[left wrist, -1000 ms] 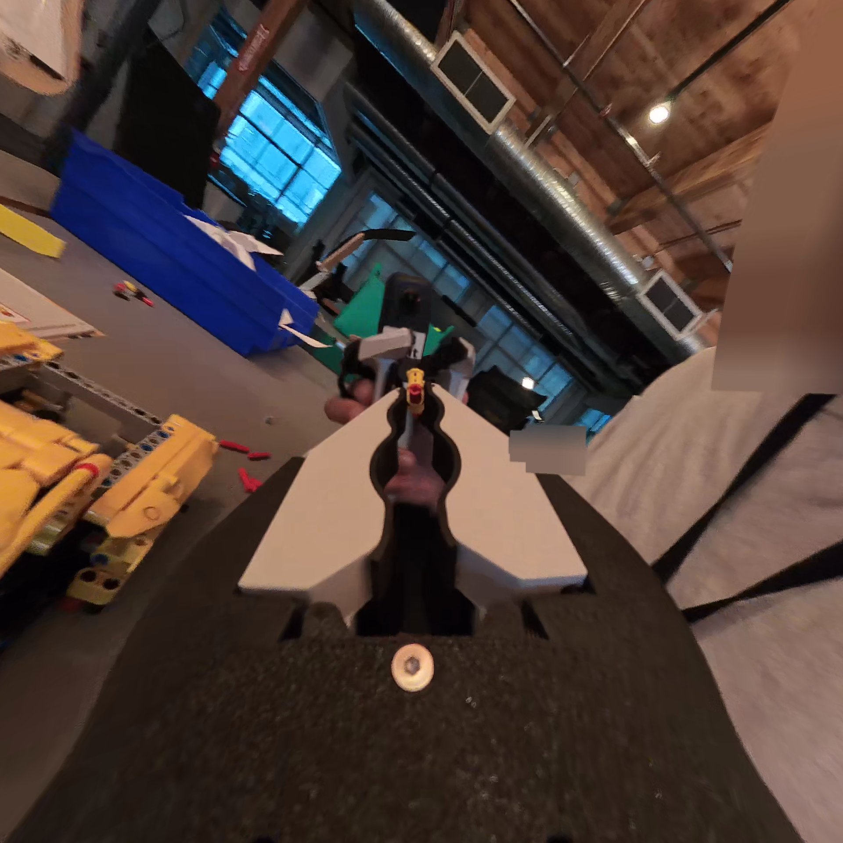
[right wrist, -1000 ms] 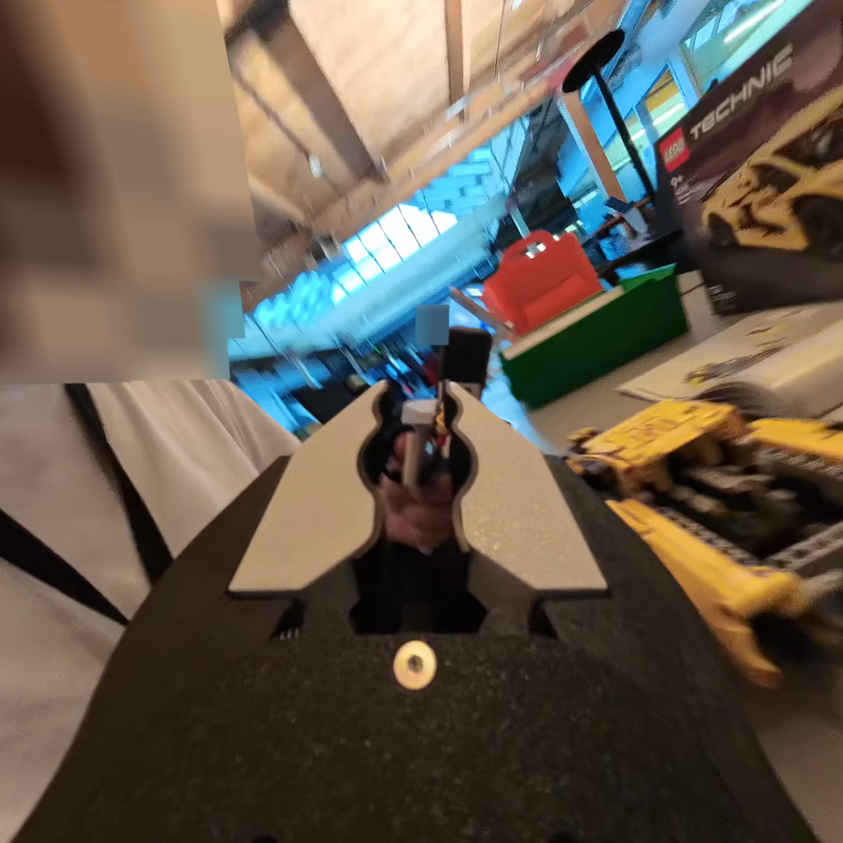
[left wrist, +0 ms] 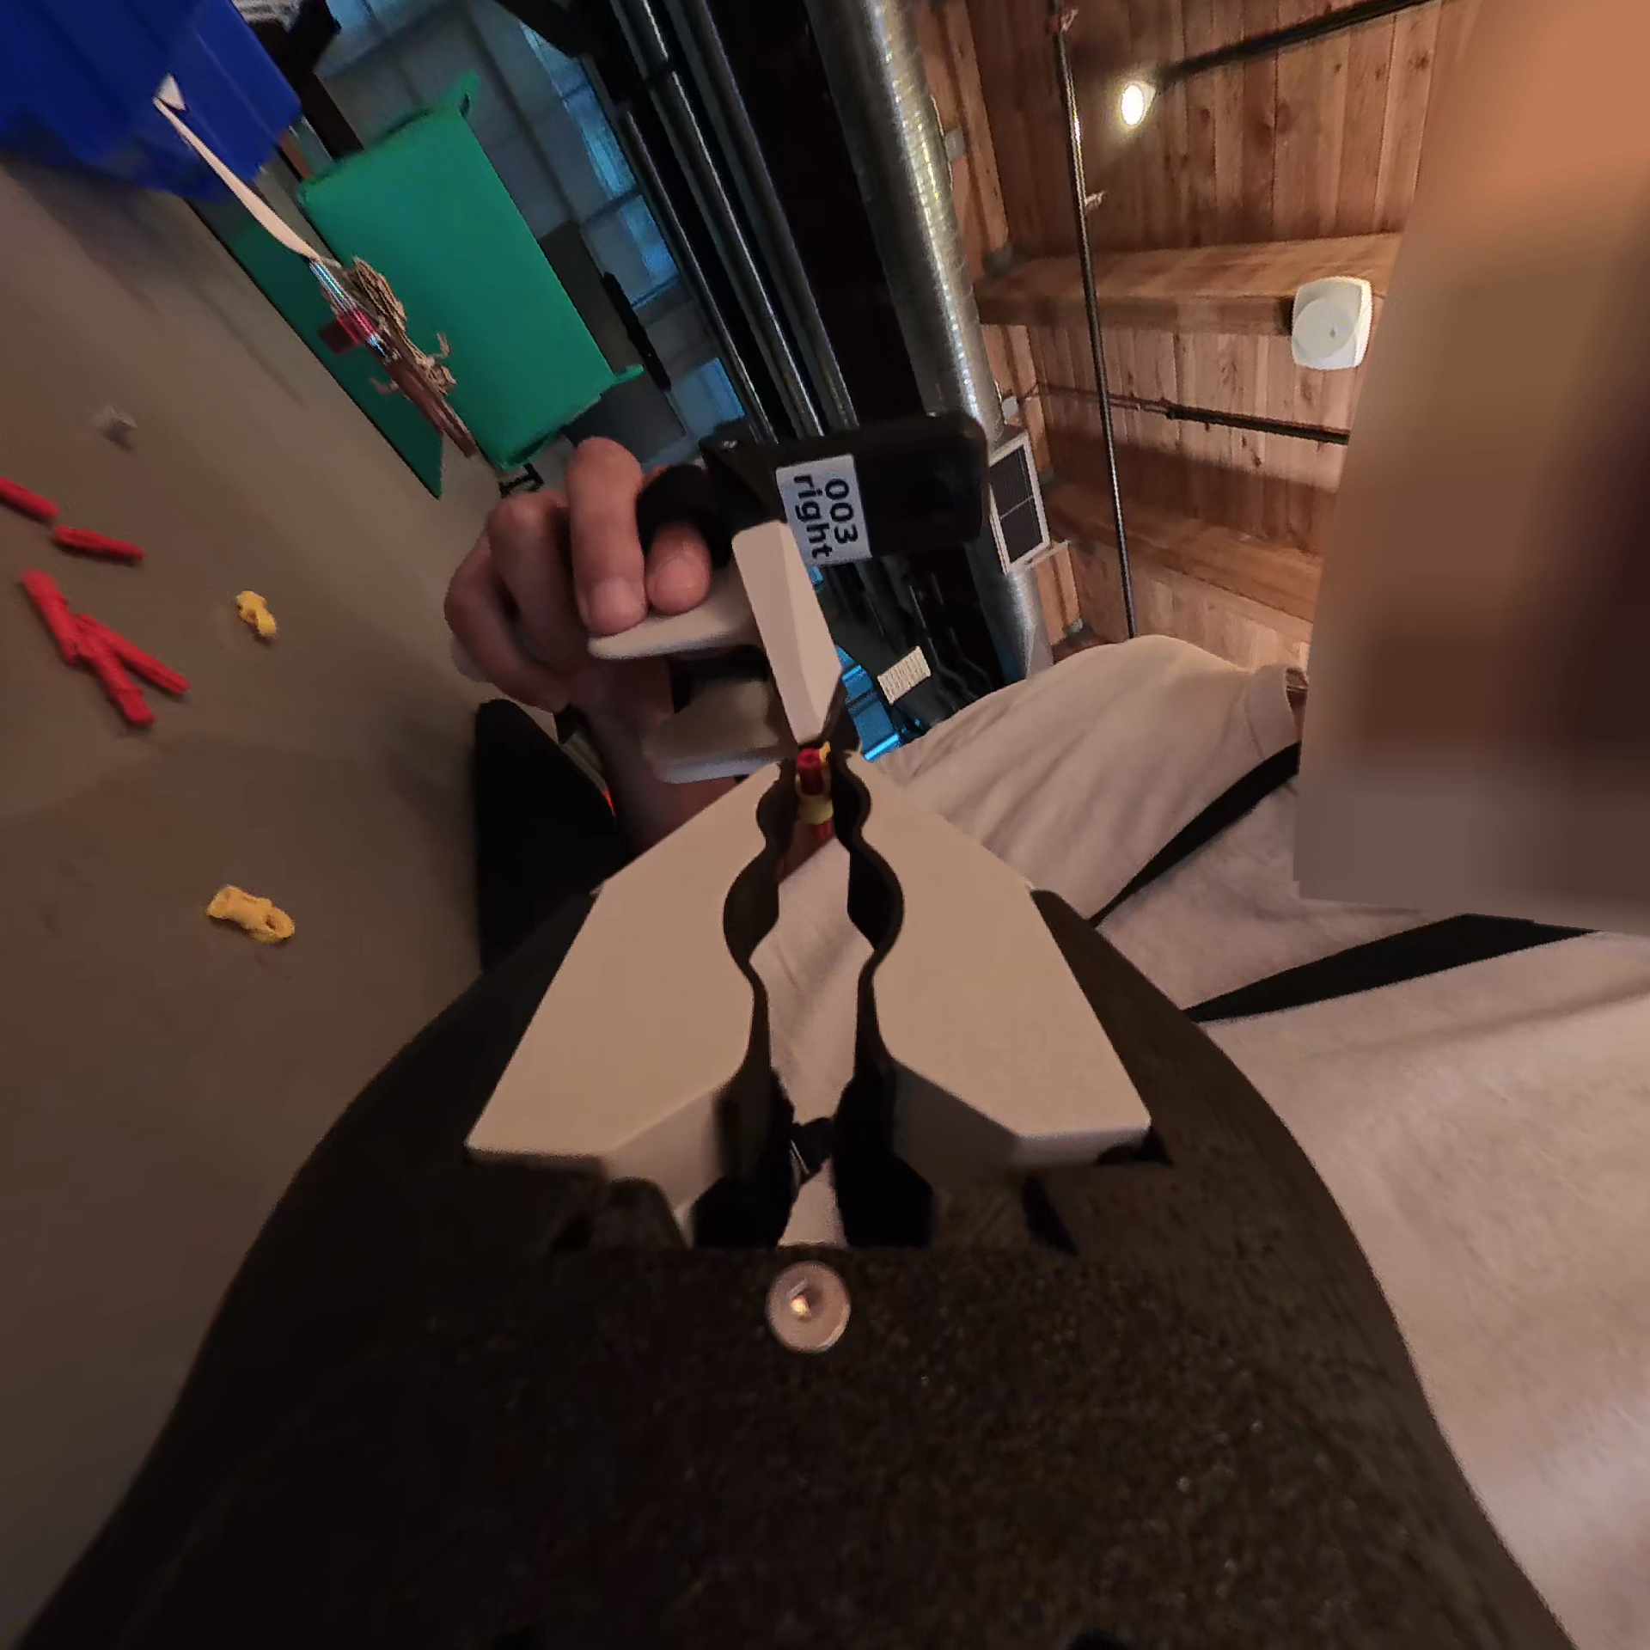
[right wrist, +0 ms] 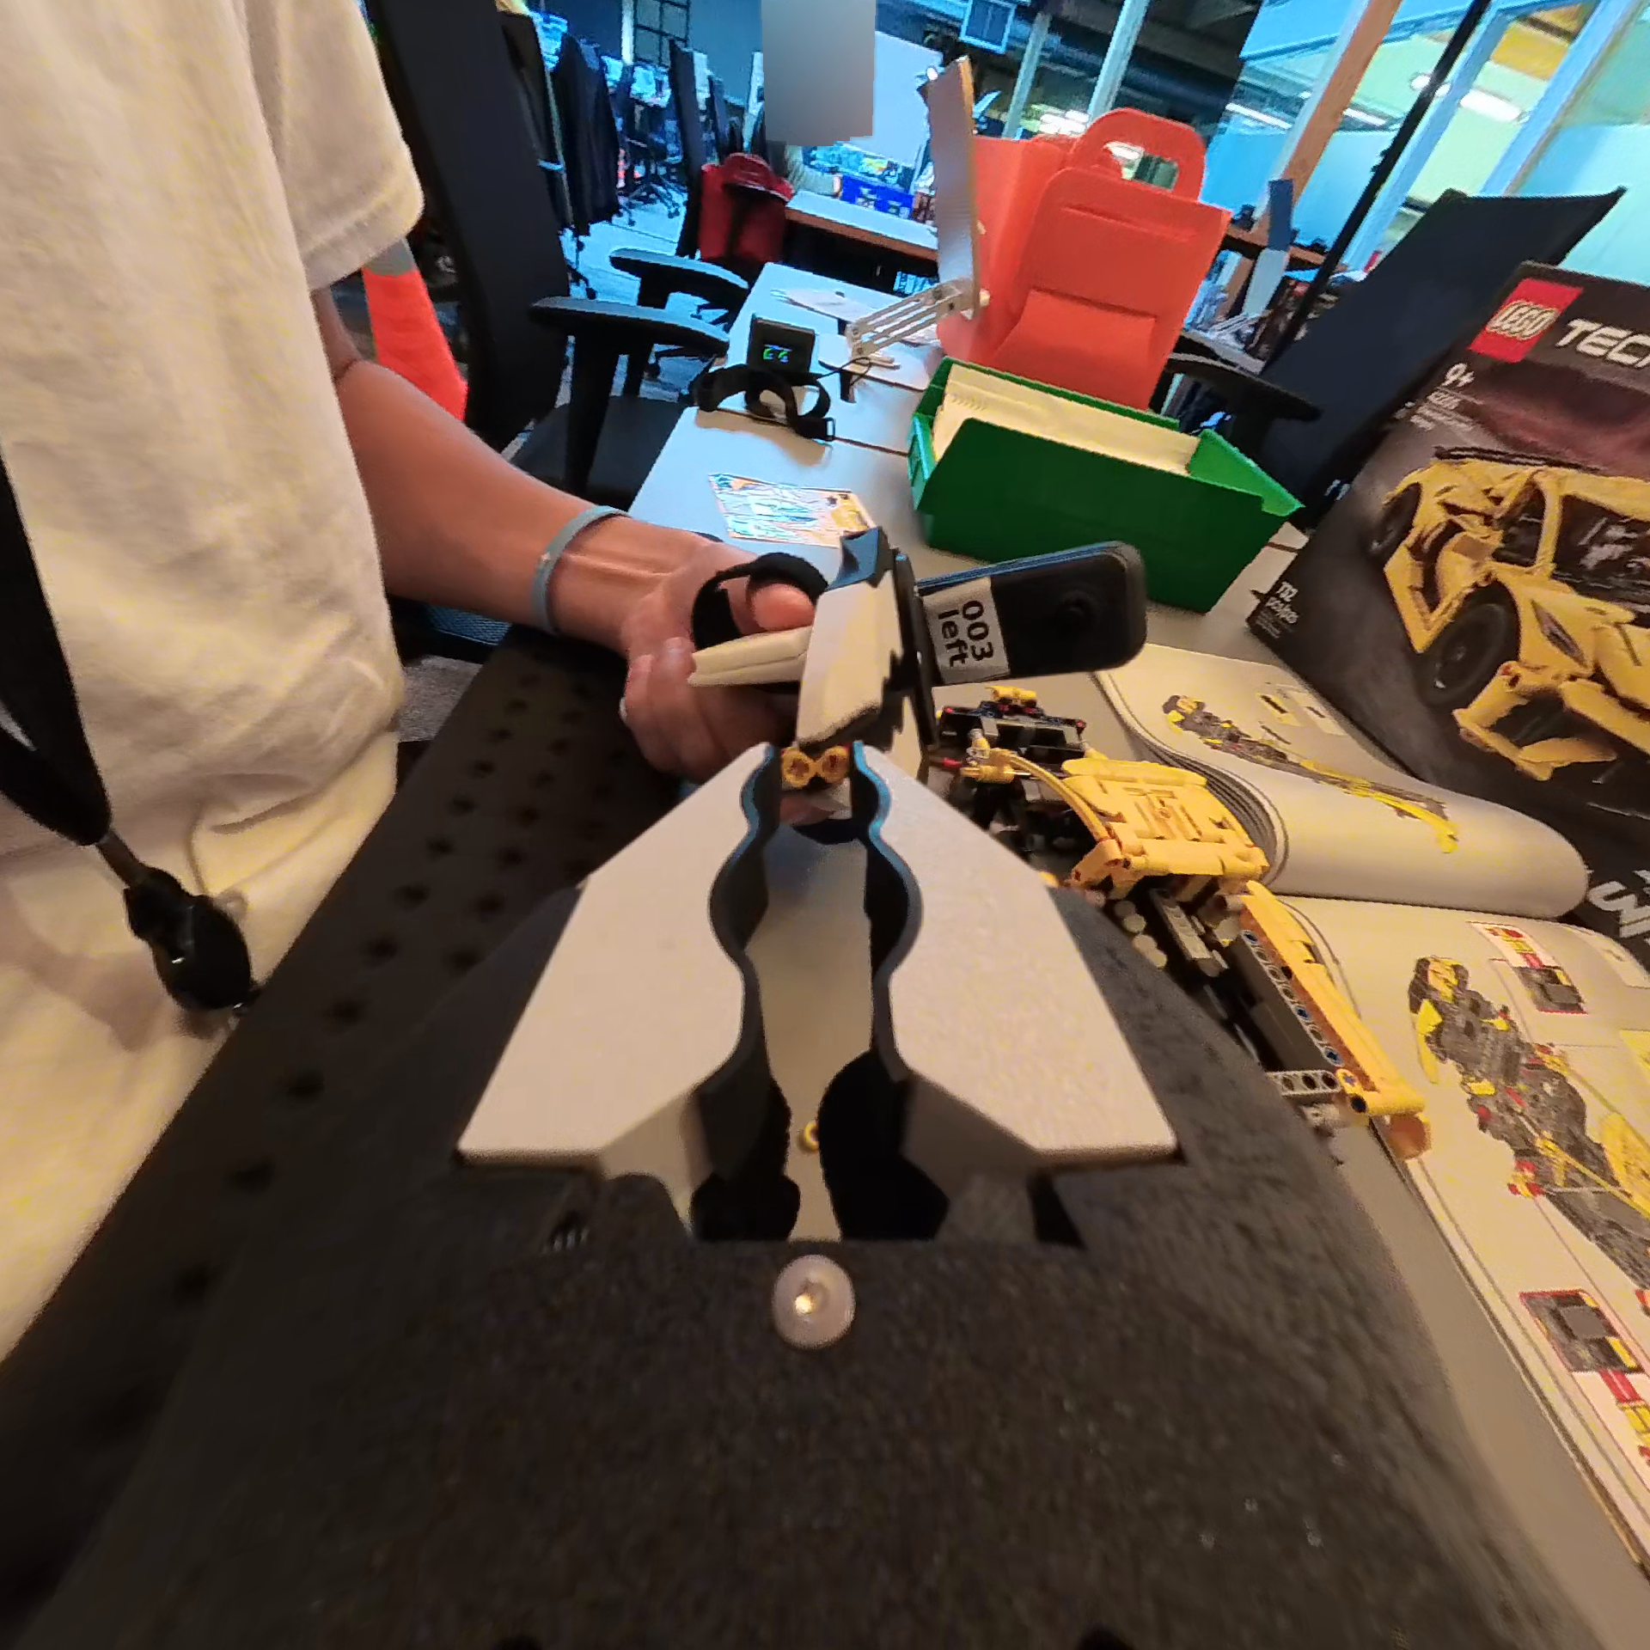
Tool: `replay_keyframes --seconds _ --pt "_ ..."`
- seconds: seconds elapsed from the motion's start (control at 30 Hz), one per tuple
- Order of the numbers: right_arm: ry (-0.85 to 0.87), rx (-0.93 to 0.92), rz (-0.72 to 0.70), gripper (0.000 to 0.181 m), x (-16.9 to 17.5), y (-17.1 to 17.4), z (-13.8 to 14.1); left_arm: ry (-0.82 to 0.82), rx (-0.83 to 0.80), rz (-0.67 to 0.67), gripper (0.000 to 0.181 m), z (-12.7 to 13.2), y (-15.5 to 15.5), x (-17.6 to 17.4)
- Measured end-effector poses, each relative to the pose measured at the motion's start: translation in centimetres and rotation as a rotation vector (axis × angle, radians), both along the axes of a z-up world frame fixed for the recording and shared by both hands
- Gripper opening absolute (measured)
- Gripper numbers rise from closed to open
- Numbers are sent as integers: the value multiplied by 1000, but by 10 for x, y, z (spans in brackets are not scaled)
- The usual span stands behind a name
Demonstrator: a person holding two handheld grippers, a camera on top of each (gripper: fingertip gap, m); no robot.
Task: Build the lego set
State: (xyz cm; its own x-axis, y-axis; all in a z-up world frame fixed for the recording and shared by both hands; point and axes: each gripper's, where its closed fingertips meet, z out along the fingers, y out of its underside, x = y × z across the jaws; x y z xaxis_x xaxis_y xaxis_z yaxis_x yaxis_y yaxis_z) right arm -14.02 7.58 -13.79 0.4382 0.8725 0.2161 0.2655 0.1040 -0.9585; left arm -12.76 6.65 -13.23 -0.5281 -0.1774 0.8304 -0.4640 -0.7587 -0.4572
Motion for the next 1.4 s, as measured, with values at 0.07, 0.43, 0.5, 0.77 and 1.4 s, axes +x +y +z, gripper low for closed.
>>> replay_keyframes --seconds 0.07,0.43,0.5,0.77,1.4 --pt "-7 9 -26 13 1 4 0 -1 3 31 7 0 4 1" --pt "-125 -385 -335 23 104 23 -44 51 283 236 6 -13 24 7" --pt "-258 -495 -411 26 128 19 -75 77 349 295 6 -18 31 9" --pt "-365 -663 -421 24 165 9 -111 81 461 304 6 -24 26 13" --pt "-320 -303 -166 3 44 13 -19 -49 722 398 7 -15 21 10"
